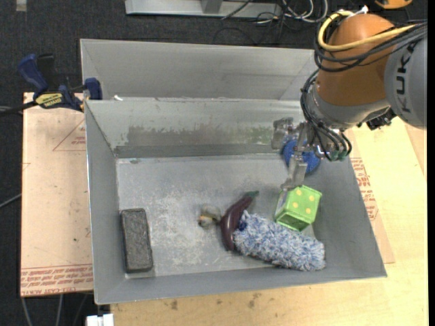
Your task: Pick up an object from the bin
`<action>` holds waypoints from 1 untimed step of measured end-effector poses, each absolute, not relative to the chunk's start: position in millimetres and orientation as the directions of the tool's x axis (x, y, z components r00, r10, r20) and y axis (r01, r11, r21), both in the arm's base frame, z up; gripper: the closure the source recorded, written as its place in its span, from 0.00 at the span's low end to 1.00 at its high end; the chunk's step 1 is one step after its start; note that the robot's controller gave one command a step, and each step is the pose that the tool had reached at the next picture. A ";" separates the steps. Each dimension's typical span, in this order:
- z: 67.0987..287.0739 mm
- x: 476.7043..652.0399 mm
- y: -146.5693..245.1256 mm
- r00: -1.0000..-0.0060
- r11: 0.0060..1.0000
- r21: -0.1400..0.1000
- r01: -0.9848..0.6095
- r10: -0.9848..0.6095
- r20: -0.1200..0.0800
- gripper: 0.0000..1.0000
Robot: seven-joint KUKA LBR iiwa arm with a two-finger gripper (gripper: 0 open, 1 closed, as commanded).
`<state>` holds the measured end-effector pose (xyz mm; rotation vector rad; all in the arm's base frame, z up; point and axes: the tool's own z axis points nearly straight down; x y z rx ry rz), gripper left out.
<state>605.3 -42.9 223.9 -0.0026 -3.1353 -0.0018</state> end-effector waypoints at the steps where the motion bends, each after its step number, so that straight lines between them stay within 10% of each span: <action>1: 228.7 606.3 -42.8 -1.000 1.000 0.001 0.001 0.001 -0.001 0.00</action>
Offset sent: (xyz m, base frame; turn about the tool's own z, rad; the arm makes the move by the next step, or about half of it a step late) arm -0.0583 -0.0432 -0.1044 -0.2029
